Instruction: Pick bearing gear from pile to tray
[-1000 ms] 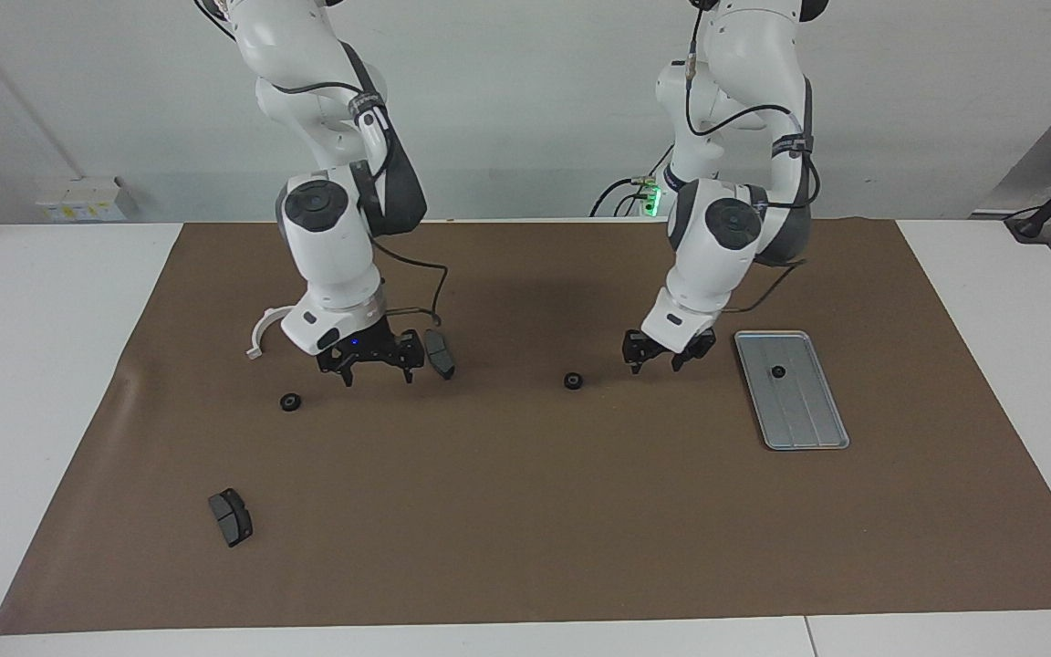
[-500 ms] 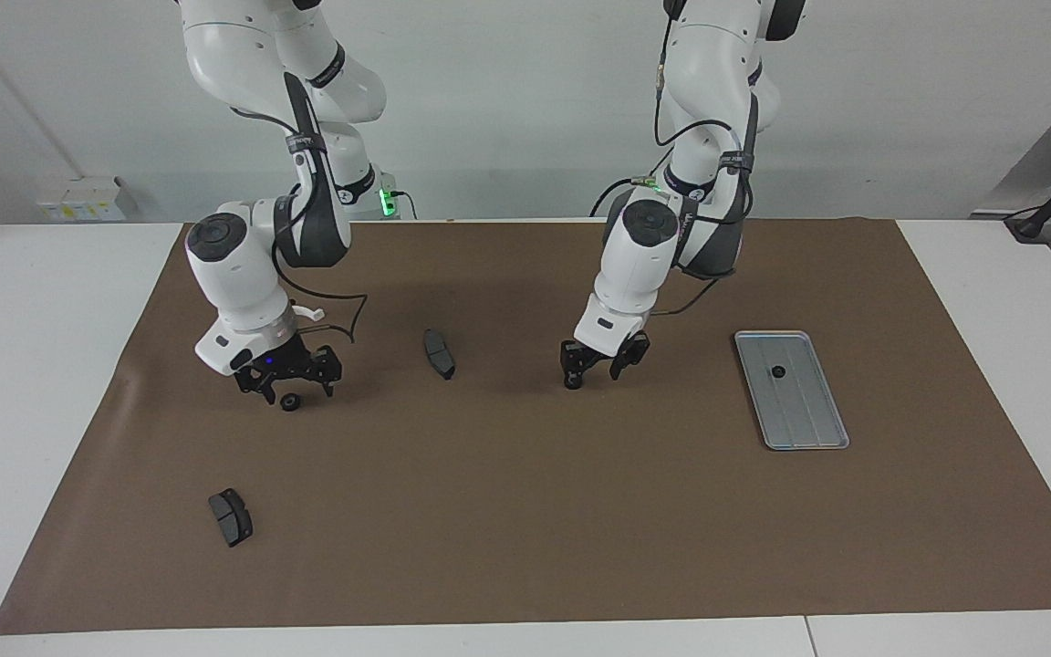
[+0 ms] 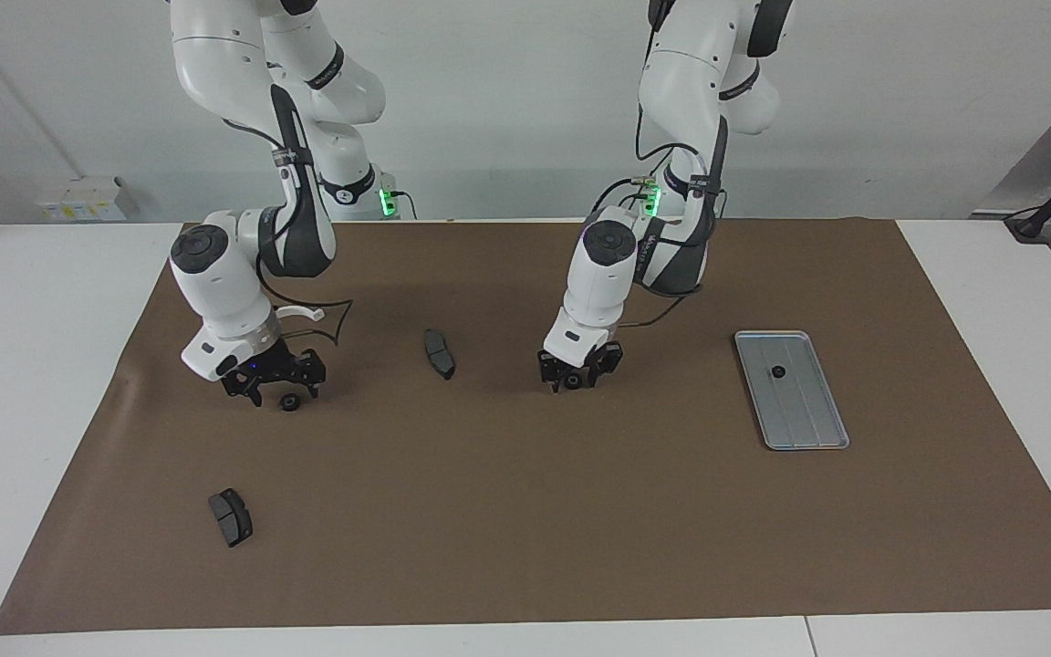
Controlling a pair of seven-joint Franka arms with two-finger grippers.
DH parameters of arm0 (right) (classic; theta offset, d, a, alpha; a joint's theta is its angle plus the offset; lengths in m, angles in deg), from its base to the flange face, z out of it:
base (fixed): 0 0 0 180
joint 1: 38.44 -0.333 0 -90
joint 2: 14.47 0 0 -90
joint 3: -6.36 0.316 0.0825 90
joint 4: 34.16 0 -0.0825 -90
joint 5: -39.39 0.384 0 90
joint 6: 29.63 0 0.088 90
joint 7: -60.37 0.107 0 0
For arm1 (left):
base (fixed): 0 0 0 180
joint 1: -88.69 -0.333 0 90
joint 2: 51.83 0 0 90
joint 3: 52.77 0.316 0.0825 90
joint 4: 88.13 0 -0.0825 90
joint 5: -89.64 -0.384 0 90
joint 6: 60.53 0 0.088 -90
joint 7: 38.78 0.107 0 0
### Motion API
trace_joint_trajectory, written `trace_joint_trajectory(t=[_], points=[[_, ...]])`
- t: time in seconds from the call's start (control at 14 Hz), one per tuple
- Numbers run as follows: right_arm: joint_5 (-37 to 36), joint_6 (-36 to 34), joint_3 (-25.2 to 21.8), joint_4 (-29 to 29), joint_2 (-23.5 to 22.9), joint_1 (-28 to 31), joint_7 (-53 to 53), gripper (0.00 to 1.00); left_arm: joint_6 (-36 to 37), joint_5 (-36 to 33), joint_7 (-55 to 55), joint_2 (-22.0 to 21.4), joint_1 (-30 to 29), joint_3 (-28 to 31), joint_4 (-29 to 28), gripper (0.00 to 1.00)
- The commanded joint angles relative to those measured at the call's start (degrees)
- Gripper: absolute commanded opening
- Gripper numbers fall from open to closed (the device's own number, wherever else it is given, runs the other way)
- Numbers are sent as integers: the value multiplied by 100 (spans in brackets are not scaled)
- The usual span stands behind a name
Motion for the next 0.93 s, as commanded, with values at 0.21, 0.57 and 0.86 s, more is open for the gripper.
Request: trace_joint_trajectory(t=[0.21, 0.57, 0.86], points=[[157, 400, 67, -63, -183, 82, -193, 87, -39, -142, -123, 25, 87, 98, -64, 56], [157, 277, 67, -63, -166, 82, -193, 43, 13, -151, -105, 16, 96, 89, -99, 33], [157, -92, 67, -63, -25, 109, -184, 20, 31, -142, -88, 7, 78, 97, -47, 13]])
